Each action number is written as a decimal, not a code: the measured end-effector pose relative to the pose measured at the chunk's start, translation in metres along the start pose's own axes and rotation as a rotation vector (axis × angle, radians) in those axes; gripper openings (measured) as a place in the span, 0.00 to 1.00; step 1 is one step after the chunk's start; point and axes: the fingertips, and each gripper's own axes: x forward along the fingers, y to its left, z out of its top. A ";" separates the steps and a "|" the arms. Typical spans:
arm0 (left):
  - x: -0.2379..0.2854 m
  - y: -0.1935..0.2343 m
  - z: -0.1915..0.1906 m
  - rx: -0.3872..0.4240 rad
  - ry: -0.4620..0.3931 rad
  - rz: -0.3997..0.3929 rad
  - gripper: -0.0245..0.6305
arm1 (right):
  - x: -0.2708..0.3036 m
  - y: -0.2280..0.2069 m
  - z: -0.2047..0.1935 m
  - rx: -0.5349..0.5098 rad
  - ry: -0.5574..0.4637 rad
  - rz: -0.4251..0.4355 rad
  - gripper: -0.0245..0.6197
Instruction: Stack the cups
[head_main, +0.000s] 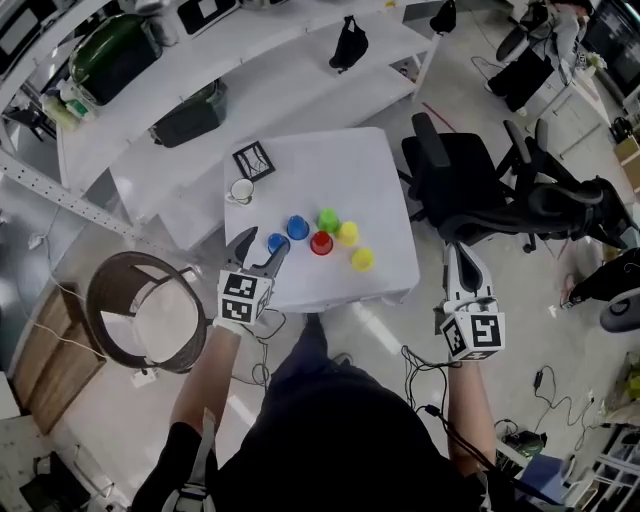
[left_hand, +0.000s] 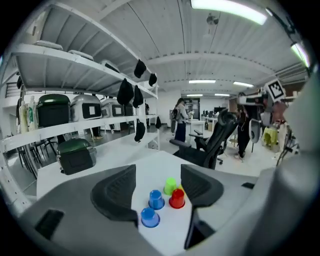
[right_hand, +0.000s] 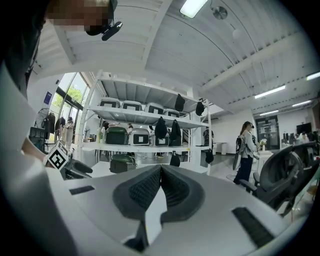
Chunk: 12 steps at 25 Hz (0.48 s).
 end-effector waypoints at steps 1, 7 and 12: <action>0.009 0.009 -0.014 0.006 0.033 0.011 0.44 | 0.007 -0.002 -0.001 -0.005 0.010 -0.007 0.04; 0.056 0.041 -0.093 -0.051 0.207 0.020 0.44 | 0.054 -0.013 -0.009 -0.004 0.076 -0.023 0.04; 0.094 0.054 -0.152 -0.014 0.338 -0.009 0.44 | 0.088 -0.007 -0.025 -0.006 0.133 -0.008 0.04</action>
